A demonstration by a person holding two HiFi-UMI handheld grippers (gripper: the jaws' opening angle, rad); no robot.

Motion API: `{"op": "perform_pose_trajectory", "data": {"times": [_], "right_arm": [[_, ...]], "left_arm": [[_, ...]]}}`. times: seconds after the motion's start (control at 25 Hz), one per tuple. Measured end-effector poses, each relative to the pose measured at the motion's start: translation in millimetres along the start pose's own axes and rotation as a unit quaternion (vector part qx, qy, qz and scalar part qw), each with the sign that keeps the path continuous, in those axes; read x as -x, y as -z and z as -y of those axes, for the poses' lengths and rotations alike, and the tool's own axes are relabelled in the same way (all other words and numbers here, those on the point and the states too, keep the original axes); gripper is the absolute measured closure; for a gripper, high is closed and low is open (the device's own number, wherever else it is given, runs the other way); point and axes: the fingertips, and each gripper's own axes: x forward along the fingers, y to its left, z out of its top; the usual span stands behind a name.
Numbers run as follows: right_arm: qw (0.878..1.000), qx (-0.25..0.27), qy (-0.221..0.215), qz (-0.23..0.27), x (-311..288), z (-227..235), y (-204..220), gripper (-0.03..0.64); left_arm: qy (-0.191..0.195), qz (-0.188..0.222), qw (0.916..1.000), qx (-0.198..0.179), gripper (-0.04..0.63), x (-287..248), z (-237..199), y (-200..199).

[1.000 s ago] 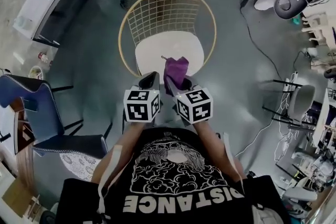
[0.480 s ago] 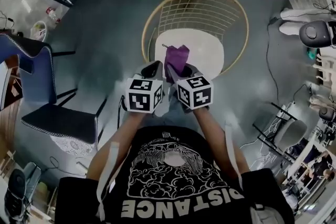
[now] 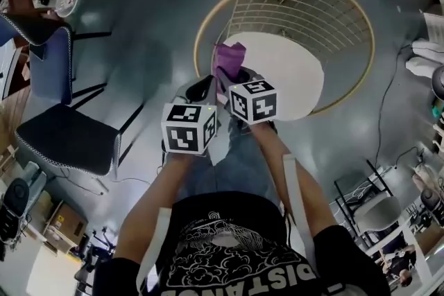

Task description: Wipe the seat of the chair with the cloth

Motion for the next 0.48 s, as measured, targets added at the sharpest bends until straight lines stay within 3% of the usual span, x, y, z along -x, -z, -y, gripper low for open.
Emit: {"op": "perform_pose_trajectory", "data": {"times": [0.24, 0.48], "right_arm": [[0.999, -0.024, -0.019, -0.01, -40, 29, 14, 0.557], [0.998, -0.061, -0.03, 0.013, -54, 50, 9, 0.557]], "left_arm": [[-0.027, 0.004, 0.9994, 0.021, 0.601, -16, -11, 20], [-0.038, -0.015, 0.9988, 0.027, 0.601, -27, -6, 36]]}}
